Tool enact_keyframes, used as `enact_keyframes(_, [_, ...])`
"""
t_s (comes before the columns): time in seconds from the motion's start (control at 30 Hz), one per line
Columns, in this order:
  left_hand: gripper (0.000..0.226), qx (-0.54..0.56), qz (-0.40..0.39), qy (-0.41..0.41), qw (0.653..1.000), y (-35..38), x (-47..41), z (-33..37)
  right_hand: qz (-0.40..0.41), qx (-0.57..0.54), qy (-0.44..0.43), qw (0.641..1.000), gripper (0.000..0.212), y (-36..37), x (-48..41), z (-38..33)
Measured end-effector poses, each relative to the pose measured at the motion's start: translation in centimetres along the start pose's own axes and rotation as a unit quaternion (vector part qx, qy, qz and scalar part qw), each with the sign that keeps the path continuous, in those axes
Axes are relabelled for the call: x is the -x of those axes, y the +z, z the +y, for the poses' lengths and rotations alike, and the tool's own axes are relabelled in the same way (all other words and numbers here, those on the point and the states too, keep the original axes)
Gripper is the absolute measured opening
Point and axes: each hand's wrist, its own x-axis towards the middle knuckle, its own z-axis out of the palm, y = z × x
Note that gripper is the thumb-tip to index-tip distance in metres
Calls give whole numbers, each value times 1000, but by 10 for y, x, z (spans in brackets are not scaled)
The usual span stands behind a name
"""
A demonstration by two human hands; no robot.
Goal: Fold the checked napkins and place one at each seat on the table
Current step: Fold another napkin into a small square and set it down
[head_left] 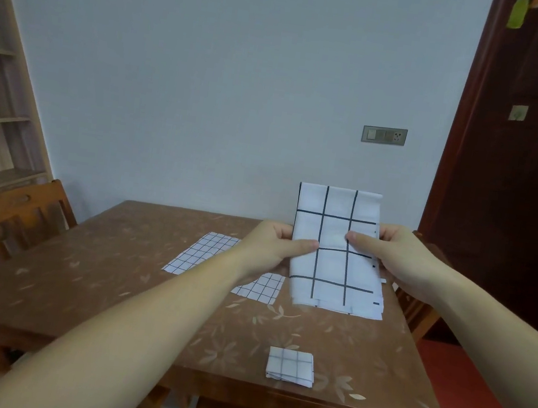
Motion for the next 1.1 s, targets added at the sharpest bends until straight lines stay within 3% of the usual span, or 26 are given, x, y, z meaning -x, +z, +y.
enact_keyframes(0.17, [15,6,14,-7,1000,-3,-4,0,-69,-13,37,997,22,-5,5,4])
enact_keyframes(0.37, [13,7,3,-17,1000,-3,0,0,-65,-53,60,995,27,-10,5,9])
enact_keyframes(0.63, [24,134,-11,-30,990,-5,3,7,-58,-171,58,982,28,-13,1,12])
enact_keyframes(0.73, [22,157,-20,-30,987,-7,1,7,-68,-205,42,975,46,-15,-4,13])
enact_keyframes(0.93, [27,172,-18,-35,984,-5,3,11,-66,-182,35,980,37,-20,-10,13])
enact_keyframes(1.1, [18,183,20,-55,981,-2,-1,8,-73,-137,32,987,37,-18,-4,7])
